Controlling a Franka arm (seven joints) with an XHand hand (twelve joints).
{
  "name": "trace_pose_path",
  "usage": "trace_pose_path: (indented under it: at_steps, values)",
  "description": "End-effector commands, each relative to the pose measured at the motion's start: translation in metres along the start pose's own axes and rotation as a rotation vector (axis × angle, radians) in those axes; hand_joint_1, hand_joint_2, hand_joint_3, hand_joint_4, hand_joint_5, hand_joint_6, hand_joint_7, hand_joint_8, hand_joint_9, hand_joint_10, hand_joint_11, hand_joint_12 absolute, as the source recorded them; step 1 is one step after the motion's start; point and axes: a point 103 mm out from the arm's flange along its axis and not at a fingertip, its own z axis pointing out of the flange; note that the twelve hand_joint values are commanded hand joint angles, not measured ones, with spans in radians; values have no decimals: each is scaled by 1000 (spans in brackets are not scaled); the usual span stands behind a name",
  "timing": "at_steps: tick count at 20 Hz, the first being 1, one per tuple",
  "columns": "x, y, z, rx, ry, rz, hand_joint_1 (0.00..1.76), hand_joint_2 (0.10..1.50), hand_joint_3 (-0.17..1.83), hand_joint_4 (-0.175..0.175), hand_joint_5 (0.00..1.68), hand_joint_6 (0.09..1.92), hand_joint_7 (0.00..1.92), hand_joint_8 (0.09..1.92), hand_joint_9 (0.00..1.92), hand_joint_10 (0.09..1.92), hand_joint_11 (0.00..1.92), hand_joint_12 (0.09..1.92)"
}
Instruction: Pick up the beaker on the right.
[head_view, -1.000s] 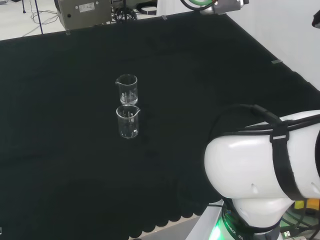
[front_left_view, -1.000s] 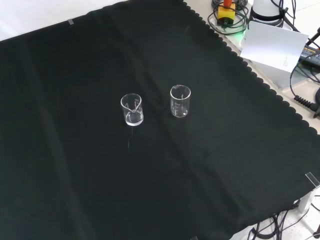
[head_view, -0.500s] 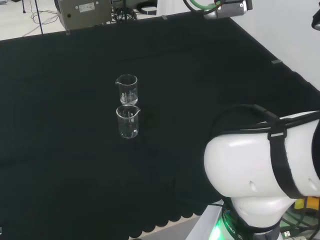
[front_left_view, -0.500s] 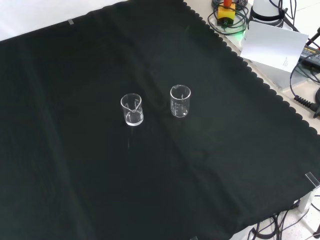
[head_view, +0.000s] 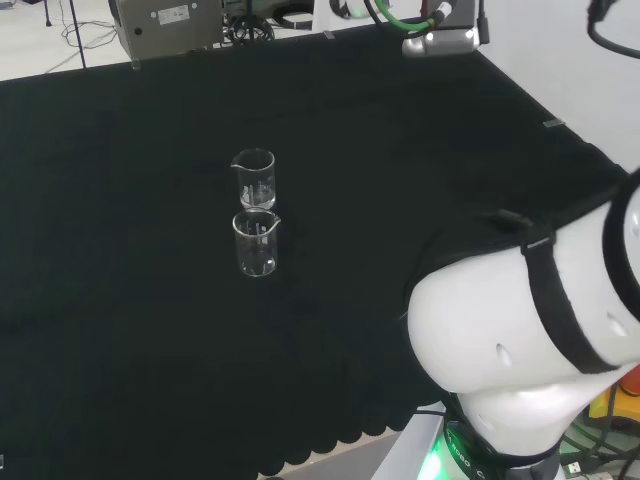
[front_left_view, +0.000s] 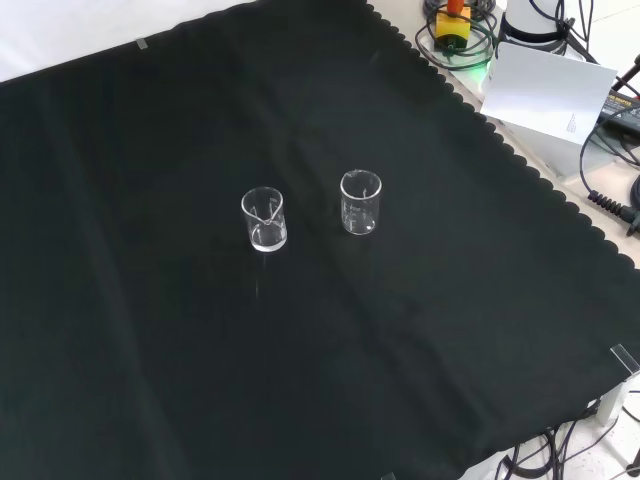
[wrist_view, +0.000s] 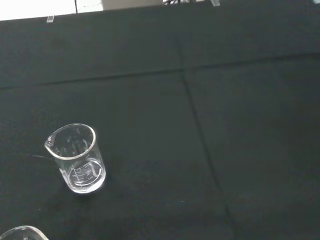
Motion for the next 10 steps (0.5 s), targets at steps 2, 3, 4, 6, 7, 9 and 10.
trace_pose_path:
  at_steps: [2,3,4,6,7,9,10]
  values:
    - [-2,97,64,42,133,-38,331,1080,250,-27,243,87,213,87,415,87,0,1300]
    - [1,104,75,51,137,-45,367,1060,242,-25,241,87,216,87,419,87,0,1307]
    - [4,110,85,65,132,-53,396,1044,235,-23,240,87,218,87,421,88,0,1312]
    - [10,119,103,89,115,-68,481,999,236,-21,242,87,219,87,411,143,0,1327]
    - [13,123,111,97,115,-79,533,965,256,-21,244,87,211,105,380,243,0,1339]
    - [19,129,124,104,118,-102,616,898,313,-21,246,87,185,195,301,486,0,1370]
    - [22,132,130,108,122,-112,641,867,349,-21,248,87,165,255,271,578,0,1383]
